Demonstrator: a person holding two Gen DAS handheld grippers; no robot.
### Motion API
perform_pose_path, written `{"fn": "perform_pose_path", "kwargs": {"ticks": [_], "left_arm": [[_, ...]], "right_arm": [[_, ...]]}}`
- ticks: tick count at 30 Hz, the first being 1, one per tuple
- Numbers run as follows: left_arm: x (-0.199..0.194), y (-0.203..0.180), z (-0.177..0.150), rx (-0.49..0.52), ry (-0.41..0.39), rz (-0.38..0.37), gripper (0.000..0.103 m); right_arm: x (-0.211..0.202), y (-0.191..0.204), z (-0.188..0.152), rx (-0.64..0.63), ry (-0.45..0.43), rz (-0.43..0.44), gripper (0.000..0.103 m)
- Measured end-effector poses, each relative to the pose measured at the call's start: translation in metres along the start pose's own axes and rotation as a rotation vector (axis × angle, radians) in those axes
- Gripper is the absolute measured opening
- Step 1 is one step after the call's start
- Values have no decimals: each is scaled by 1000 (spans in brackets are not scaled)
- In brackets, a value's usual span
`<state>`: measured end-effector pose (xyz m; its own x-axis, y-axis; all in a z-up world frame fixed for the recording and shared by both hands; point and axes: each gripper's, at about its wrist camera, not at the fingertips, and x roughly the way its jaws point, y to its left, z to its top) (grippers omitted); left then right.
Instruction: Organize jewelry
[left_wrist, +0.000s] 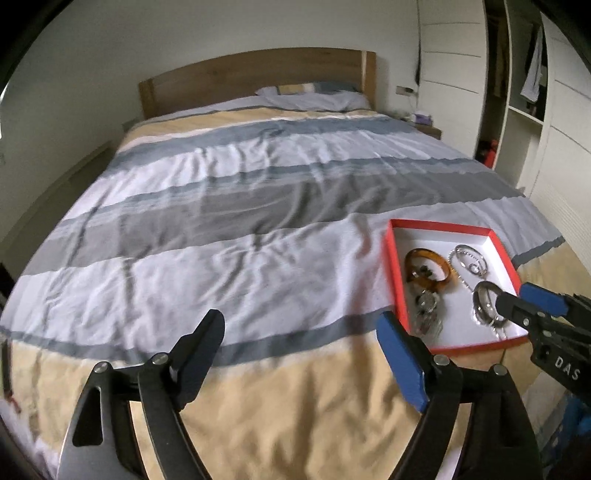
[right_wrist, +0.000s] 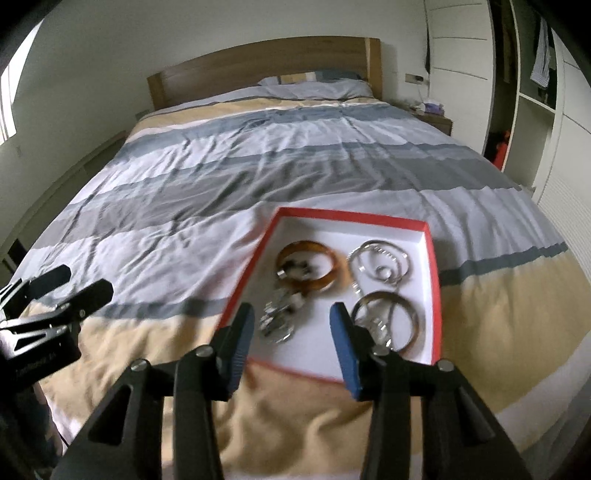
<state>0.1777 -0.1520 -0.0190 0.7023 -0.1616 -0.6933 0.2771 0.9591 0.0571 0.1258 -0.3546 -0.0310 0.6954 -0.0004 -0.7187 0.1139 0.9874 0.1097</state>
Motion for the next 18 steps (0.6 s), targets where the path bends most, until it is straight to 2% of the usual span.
{"fn": "perform_pose_path", "kwargs": {"ticks": [6,11,18], "left_arm": [[-35,20,-17,-35,-8,42,87],[-60,28,-30,-45,-17,53,89],[-92,41,-45,-77,-40,73,90]], "right_arm": [[-24,25,-13,-28,-2,6,42],[-40,34,-22,-32,-8,-1,46],[-61,47,-33,-44,-20,7,48]]}}
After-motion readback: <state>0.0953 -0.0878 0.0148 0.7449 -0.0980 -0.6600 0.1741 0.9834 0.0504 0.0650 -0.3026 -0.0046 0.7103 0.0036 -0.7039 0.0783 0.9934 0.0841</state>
